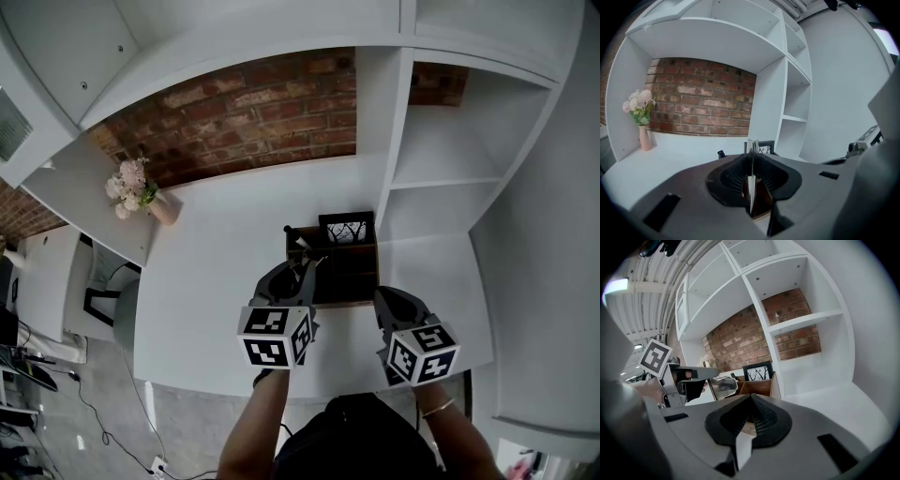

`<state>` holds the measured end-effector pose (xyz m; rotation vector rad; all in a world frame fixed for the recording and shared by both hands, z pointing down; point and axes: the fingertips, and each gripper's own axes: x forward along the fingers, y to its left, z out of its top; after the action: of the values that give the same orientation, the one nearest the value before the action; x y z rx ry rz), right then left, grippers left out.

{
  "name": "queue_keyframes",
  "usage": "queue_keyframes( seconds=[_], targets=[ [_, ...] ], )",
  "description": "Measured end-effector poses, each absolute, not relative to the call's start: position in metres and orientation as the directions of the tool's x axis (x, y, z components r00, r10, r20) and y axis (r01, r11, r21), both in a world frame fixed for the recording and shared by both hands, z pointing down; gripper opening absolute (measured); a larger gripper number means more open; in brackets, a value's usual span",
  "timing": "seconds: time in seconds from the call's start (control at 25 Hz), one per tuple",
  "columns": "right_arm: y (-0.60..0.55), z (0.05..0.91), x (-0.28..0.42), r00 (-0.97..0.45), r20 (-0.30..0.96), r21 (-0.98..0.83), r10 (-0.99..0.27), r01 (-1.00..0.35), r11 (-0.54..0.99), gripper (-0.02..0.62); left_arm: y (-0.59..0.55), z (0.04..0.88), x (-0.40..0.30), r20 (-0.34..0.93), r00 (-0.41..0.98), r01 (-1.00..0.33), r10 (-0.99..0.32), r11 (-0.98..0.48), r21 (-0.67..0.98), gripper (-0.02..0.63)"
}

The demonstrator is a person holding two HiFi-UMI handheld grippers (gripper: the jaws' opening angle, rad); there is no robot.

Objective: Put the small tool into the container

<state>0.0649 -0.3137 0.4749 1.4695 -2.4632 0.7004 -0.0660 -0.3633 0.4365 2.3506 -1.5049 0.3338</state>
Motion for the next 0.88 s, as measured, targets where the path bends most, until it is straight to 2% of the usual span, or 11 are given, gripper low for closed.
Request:
queue_keyframes(
  seconds=[0.88],
  targets=[
    [-0.314,0.477,0.055,-0.508,0.402,-0.288,-0.762,-0.860,0.421,0.004,-0.370,0.476,-0.075,0.449,0.399,-0.917,-0.799,-0.361,0.172,0.080]
  ],
)
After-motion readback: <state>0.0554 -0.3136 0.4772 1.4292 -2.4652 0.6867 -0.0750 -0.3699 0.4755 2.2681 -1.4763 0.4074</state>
